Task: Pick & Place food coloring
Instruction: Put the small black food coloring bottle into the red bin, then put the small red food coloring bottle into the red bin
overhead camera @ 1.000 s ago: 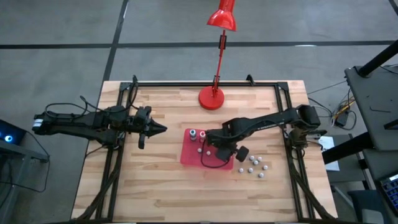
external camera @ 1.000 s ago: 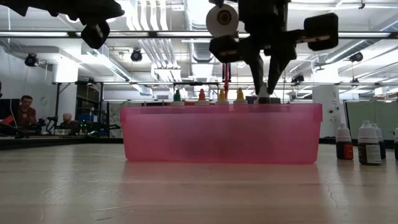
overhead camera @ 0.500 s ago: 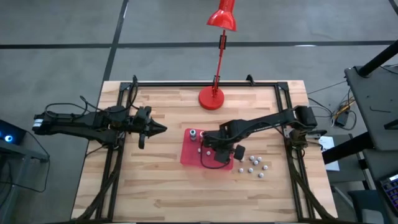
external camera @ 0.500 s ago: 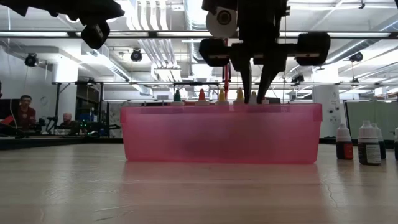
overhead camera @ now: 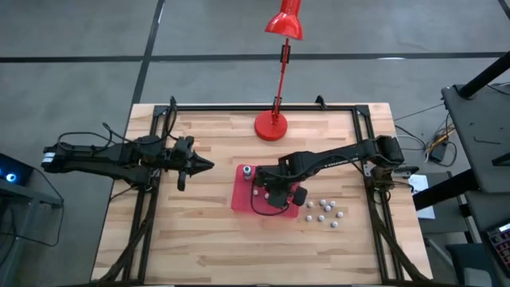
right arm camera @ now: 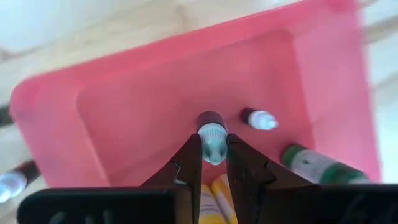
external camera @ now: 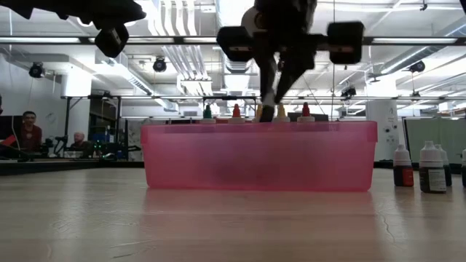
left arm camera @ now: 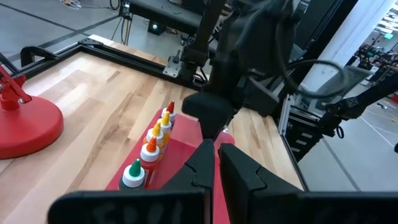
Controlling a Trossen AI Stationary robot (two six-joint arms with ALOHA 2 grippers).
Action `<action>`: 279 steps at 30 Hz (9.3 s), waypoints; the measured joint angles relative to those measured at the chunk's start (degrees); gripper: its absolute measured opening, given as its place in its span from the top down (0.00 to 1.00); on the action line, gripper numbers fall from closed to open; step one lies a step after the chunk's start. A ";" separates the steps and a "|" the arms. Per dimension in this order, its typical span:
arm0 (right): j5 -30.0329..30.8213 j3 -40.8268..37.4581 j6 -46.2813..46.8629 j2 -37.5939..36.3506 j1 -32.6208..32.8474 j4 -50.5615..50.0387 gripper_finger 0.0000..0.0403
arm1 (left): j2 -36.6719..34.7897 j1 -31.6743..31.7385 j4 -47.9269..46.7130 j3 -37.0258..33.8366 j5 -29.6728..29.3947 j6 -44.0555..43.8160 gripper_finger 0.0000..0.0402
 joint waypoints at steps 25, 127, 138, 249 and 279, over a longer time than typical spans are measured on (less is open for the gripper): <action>-0.40 33.46 4.94 23.04 -0.14 -15.20 0.88 | 0.02 0.02 0.01 0.00 0.00 0.02 1.00; -3.43 43.97 43.48 15.10 1.37 -36.89 0.70 | 0.00 0.01 0.03 0.00 0.02 -0.30 1.00; -2.79 39.57 49.63 8.19 4.84 -36.80 0.74 | 0.00 0.00 0.04 0.00 0.02 -1.03 1.00; -1.42 -33.36 60.67 -13.10 6.09 5.73 0.53 | 0.02 0.02 -0.63 0.00 -0.39 0.44 1.00; -1.48 -28.50 59.97 -14.41 6.11 -2.67 0.86 | 0.00 0.00 -0.63 0.00 -0.39 -0.07 1.00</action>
